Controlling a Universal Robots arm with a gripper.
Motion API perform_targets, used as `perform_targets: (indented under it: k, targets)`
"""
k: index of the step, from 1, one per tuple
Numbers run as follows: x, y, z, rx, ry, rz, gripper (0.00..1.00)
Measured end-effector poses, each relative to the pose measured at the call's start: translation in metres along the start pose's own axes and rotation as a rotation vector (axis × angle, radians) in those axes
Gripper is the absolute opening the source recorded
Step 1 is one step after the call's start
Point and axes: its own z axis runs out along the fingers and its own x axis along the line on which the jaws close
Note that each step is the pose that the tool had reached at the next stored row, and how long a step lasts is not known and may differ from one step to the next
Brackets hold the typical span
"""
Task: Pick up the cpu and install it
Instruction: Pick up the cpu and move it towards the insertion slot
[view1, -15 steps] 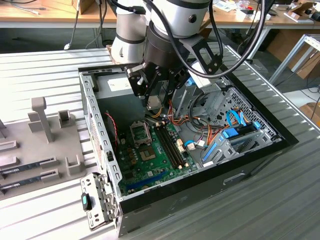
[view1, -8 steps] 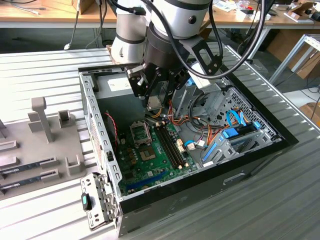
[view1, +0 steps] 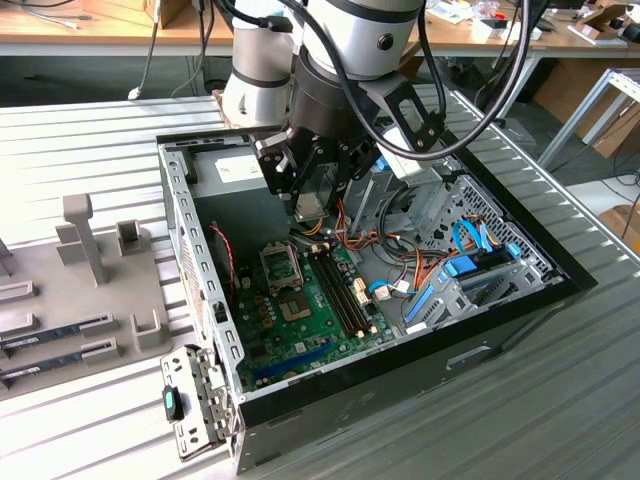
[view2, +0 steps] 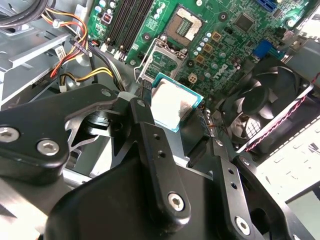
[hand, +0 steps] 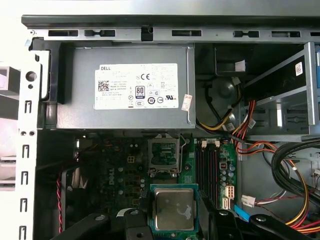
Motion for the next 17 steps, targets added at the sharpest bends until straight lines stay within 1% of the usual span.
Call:
perform_targets:
  k: [17]
  targets:
    - [-0.003, -0.0001, 0.0026, 0.0006, 0.0, 0.0, 0.47]
